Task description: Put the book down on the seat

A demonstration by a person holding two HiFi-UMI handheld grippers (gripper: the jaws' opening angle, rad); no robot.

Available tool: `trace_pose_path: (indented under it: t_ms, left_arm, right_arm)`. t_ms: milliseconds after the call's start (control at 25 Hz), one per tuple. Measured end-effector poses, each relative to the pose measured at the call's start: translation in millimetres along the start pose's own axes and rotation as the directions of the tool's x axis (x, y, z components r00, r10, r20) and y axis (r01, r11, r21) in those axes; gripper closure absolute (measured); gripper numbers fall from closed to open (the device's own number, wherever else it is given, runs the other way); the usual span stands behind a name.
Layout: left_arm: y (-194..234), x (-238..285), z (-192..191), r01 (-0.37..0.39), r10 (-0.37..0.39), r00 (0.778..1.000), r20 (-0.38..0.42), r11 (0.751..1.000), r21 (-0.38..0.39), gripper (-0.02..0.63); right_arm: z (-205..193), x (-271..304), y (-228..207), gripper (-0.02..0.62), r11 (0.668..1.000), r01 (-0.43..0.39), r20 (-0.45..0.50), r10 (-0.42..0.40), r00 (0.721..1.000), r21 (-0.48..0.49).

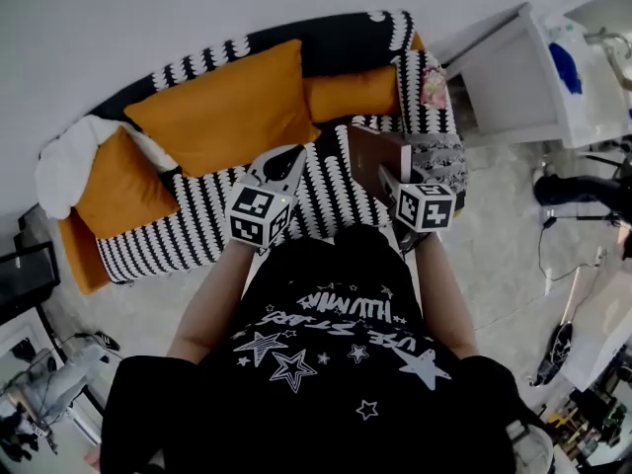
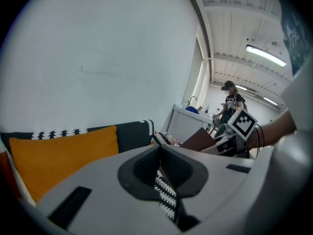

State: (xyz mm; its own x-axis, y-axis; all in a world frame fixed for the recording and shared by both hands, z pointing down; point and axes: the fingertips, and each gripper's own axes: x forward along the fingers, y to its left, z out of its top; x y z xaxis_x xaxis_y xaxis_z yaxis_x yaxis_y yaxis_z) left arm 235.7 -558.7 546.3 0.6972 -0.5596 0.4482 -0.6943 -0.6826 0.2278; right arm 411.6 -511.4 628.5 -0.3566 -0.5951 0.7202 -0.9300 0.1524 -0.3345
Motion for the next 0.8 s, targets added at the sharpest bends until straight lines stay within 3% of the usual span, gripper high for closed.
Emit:
trace_pose_path:
  t_ms: [400,800]
  left_arm:
    - [-14,76,-9,-0.105,0.097,0.991,-0.090,0.991,-0.079,0.597]
    - [-11,109,-37,-0.212,0.188,0.969,-0.161,0.966,-0.148,0.597]
  right_arm:
    - [-2,56,-56,0.440,0.992,-0.126,-0.168,0.121,0.978,-0.024]
    - [-20,121,-57,0.440,0.946,-0.322,-0.310,0.296,0.903,-0.034]
